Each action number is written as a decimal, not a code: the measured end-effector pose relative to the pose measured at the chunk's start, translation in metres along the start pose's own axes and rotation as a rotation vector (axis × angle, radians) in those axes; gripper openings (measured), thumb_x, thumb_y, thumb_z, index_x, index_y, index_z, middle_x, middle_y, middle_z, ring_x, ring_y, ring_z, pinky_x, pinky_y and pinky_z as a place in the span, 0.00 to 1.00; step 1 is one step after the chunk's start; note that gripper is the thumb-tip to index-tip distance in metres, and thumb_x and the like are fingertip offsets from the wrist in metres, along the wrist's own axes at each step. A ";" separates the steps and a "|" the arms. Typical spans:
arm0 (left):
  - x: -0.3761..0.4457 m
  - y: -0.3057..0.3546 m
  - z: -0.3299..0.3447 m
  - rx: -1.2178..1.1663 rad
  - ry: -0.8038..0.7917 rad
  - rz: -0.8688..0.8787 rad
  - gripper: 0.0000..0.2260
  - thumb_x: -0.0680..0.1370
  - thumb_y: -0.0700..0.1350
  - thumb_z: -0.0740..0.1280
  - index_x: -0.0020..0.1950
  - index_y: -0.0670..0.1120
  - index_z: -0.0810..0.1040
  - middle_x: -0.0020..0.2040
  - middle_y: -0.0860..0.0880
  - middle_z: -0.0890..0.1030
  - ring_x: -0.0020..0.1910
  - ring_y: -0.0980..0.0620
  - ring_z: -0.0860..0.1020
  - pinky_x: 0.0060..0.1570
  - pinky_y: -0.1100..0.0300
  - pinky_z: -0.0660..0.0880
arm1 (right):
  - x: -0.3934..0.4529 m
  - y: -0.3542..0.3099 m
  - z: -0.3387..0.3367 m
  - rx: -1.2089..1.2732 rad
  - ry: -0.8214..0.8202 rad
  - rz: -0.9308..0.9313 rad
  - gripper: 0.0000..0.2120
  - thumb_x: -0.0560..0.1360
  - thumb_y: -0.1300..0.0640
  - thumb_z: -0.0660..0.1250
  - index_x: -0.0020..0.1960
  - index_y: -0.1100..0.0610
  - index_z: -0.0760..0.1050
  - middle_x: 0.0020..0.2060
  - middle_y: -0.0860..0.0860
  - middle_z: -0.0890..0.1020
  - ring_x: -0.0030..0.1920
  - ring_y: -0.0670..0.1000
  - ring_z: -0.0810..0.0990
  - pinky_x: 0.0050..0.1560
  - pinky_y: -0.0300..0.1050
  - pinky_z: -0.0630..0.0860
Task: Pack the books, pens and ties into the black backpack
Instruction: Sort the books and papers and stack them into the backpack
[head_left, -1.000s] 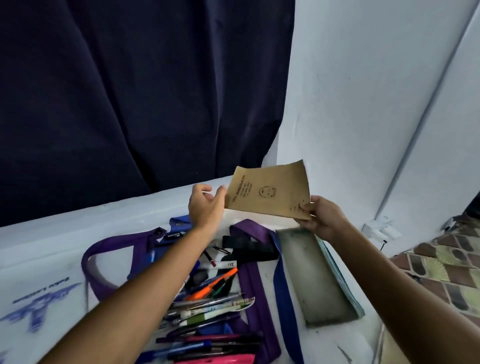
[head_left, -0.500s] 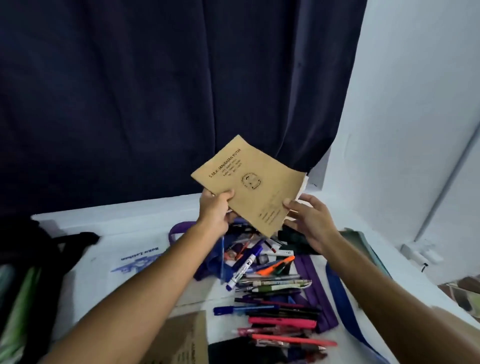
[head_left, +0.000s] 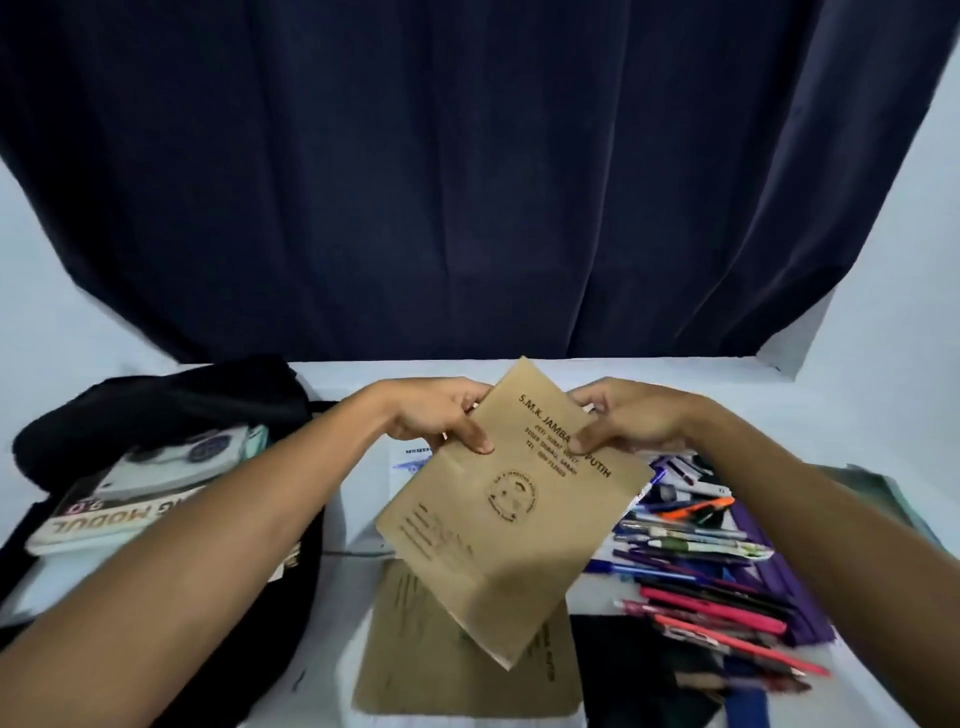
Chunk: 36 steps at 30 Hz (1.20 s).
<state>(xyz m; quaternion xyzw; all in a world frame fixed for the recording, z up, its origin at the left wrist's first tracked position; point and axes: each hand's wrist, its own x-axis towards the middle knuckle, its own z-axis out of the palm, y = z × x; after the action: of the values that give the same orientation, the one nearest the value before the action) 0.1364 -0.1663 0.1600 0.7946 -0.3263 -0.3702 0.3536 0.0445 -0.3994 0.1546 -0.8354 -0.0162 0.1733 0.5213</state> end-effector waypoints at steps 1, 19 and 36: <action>-0.006 -0.007 0.001 -0.025 0.015 -0.017 0.14 0.78 0.34 0.68 0.61 0.46 0.76 0.53 0.49 0.84 0.48 0.50 0.84 0.39 0.56 0.81 | 0.003 0.005 0.009 0.087 -0.037 0.022 0.16 0.74 0.71 0.66 0.60 0.63 0.77 0.53 0.60 0.84 0.53 0.59 0.83 0.55 0.54 0.80; -0.086 -0.139 0.085 -0.771 0.432 -0.402 0.12 0.80 0.51 0.65 0.49 0.42 0.77 0.36 0.46 0.78 0.31 0.51 0.78 0.31 0.56 0.78 | 0.003 0.110 0.110 0.497 0.080 0.310 0.07 0.74 0.67 0.66 0.50 0.61 0.79 0.43 0.55 0.86 0.41 0.51 0.85 0.39 0.44 0.80; -0.056 -0.096 0.078 0.115 0.280 -0.453 0.29 0.77 0.65 0.62 0.58 0.38 0.76 0.49 0.40 0.81 0.44 0.40 0.84 0.40 0.44 0.83 | -0.028 0.081 0.109 0.058 0.150 0.506 0.17 0.79 0.51 0.65 0.60 0.63 0.72 0.44 0.62 0.84 0.36 0.58 0.85 0.36 0.48 0.82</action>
<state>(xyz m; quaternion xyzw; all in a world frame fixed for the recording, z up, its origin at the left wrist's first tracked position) 0.0683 -0.0960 0.0655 0.9097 -0.1087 -0.3072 0.2576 -0.0274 -0.3478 0.0476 -0.8082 0.2369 0.2360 0.4848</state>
